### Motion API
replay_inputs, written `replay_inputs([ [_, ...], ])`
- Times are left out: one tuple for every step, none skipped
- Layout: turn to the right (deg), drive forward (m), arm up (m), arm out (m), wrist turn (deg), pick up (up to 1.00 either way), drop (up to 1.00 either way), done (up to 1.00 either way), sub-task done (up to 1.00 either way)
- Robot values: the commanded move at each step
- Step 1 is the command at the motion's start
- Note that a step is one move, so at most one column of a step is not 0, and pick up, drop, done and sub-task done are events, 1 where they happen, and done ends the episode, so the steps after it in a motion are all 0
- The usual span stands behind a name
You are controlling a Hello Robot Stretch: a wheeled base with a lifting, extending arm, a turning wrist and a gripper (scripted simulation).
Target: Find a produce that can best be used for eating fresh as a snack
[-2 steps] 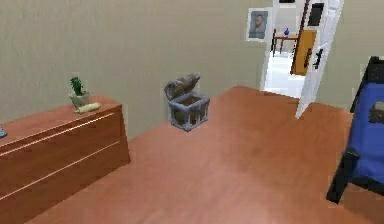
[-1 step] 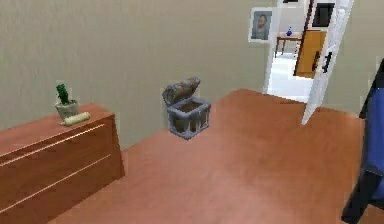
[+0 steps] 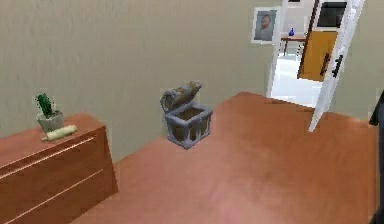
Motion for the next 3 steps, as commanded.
replay_inputs([
  [18.0,0.00,0.00,0.00,0.0,0.00,0.00,0.00,0.00],
  [0.0,1.00,0.00,0.00,0.0,0.00,0.00,0.00,0.00],
  [0.0,1.00,0.00,0.00,0.0,0.00,0.00,0.00,0.00],
])
